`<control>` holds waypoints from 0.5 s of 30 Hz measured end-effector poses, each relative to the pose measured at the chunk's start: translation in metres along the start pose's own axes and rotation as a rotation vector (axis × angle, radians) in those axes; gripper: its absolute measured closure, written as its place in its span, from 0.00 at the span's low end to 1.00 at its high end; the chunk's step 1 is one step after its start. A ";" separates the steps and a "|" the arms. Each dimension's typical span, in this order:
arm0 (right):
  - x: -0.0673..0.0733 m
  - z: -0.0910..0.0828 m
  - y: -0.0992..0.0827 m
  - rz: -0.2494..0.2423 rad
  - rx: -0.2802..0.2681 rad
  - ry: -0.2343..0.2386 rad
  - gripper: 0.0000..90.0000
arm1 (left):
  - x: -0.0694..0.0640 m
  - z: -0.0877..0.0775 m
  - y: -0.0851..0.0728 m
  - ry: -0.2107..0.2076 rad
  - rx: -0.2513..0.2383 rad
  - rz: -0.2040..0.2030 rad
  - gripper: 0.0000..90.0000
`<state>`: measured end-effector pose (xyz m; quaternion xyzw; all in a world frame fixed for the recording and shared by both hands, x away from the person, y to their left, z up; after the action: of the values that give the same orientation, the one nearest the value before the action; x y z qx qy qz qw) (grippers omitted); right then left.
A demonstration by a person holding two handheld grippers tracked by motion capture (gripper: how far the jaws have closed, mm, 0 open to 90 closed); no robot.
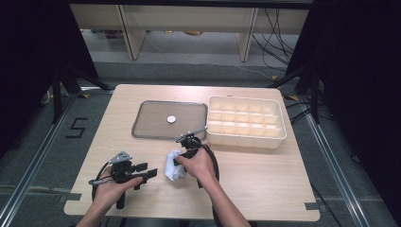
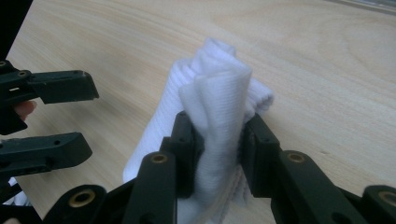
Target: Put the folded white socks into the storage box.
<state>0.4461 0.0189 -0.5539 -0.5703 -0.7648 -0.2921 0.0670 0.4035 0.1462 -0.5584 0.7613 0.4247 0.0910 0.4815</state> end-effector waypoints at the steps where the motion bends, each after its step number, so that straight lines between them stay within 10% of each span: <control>1: 0.001 -0.002 -0.001 0.027 0.001 0.001 0.77 | 0.000 0.000 0.000 0.000 0.000 -0.001 0.45; 15: 0.000 -0.021 0.007 -0.014 -0.069 0.003 0.77 | -0.001 0.000 0.000 0.003 -0.002 0.006 0.45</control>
<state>0.4470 0.0091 -0.5338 -0.5664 -0.7583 -0.3195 0.0465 0.4031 0.1458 -0.5582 0.7620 0.4230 0.0941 0.4813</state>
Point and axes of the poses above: each handheld gripper's, and its own axes: z roughly forward along the jaws, y roughly out of its top, x roughly to its left, the point moved 10 cm from there along z, roughly forward along the jaws, and after that the axes turned 8 degrees about z, right-handed, at the moved point
